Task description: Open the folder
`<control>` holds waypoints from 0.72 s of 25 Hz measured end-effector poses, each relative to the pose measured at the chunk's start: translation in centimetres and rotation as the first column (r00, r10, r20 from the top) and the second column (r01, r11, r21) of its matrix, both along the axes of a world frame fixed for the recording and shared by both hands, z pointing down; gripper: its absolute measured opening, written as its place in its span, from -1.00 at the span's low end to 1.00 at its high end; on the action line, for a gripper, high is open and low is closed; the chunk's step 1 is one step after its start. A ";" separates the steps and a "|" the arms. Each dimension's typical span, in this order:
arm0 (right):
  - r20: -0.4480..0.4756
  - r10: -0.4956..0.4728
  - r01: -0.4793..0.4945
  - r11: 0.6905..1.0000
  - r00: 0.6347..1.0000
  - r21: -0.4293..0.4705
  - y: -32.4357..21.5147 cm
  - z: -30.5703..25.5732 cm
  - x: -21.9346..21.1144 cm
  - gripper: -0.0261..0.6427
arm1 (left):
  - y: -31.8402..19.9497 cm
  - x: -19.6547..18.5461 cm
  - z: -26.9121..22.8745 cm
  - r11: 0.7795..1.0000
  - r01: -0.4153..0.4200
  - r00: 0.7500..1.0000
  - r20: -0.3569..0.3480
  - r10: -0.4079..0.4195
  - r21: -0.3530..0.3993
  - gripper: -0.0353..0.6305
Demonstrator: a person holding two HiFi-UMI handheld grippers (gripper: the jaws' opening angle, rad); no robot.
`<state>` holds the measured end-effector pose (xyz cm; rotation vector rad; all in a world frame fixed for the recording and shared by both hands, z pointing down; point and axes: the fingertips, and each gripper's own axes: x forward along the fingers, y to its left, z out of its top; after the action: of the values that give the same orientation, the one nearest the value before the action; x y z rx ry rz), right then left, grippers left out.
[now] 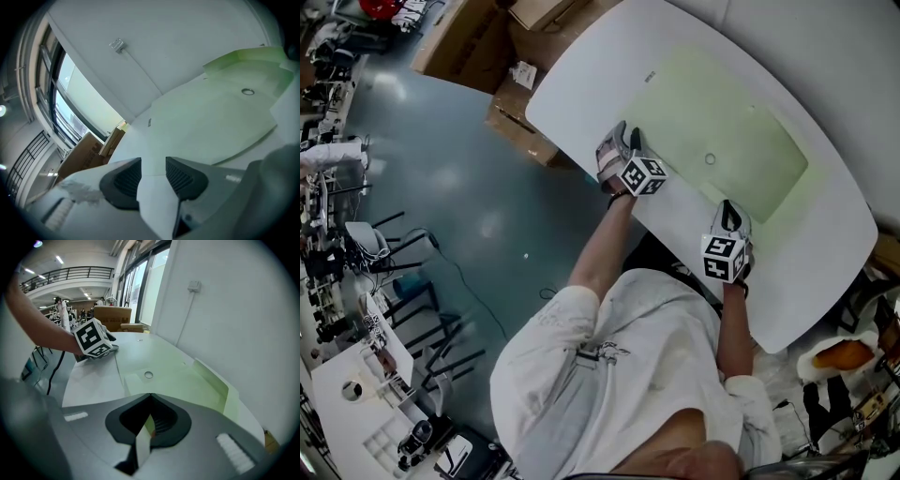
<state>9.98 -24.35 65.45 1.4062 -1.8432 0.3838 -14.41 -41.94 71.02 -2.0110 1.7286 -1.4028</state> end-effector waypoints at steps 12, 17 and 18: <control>0.005 -0.005 0.005 1.000 1.000 -0.007 0.1 0.0 0.0 -0.92 | 0.6 0.5 0.3 0.999 -0.035 0.999 0.013 0.035 -0.012 -0.47; 0.008 -0.011 0.011 1.000 1.000 -0.007 0.2 -0.2 0.1 -0.92 | 0.8 0.6 0.7 0.998 -0.014 0.998 -0.059 0.011 -0.055 -0.56; 0.007 -0.013 0.013 1.000 1.000 -0.007 0.1 -0.2 0.1 -0.92 | 0.9 0.5 0.8 0.998 -0.009 0.998 -0.070 0.005 -0.063 -0.56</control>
<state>10.07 -24.22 65.28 1.3892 -1.8540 0.3888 -13.87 -41.04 71.77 -2.1211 1.7237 -1.4192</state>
